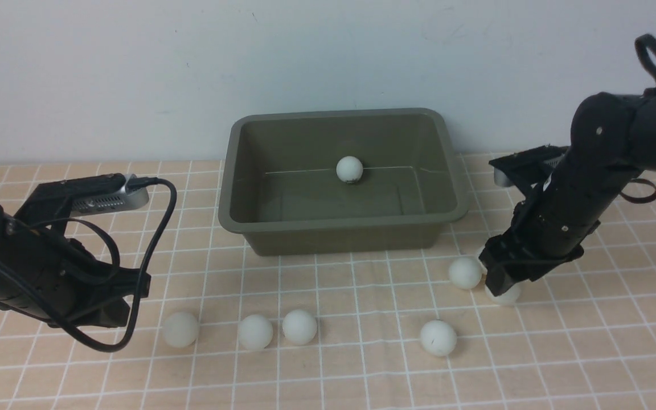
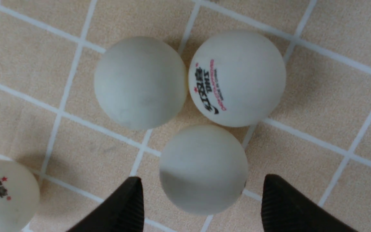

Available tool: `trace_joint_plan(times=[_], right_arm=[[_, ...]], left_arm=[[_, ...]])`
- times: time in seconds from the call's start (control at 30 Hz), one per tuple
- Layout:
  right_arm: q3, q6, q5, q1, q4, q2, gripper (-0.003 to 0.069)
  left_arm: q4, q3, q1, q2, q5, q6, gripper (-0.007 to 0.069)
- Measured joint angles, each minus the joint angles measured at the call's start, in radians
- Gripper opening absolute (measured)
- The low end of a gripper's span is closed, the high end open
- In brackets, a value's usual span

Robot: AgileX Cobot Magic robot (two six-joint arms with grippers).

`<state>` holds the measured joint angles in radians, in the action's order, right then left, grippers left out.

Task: Put the table tennis balls into the box on the light coffee tablecloth.
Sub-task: 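Reach for and grasp a ping pong ball on the table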

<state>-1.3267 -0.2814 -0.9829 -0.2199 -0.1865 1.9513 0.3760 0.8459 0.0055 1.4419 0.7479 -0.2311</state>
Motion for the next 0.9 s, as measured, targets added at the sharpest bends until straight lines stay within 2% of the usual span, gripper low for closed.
trace_joint_plan(times=[0.2, 0.4, 0.53, 0.63, 0.8, 0.9], right_arm=[[0.000, -0.018, 0.019, 0.000, -0.011, 0.040, 0.0443], [0.000, -0.024, 0.011, 0.000, -0.024, 0.044, 0.0360], [-0.013, -0.021, -0.061, 0.000, -0.025, 0.044, 0.0360], [-0.077, -0.003, -0.195, 0.000, -0.039, 0.045, 0.0360], [-0.229, -0.004, -0.229, 0.000, -0.130, 0.042, 0.0360], [-0.353, -0.041, -0.236, 0.000, -0.261, 0.042, 0.0360]], left_arm=[[0.000, 0.000, 0.000, 0.000, 0.000, -0.001, -0.0055], [0.000, 0.000, 0.000, 0.000, 0.000, -0.018, -0.0055], [0.000, 0.000, 0.000, 0.000, 0.000, -0.022, -0.0055], [0.000, 0.000, 0.000, 0.000, 0.000, -0.023, -0.0055], [0.000, 0.000, 0.000, 0.000, 0.000, -0.024, -0.0055], [0.000, 0.000, 0.000, 0.000, 0.000, -0.024, -0.0055]])
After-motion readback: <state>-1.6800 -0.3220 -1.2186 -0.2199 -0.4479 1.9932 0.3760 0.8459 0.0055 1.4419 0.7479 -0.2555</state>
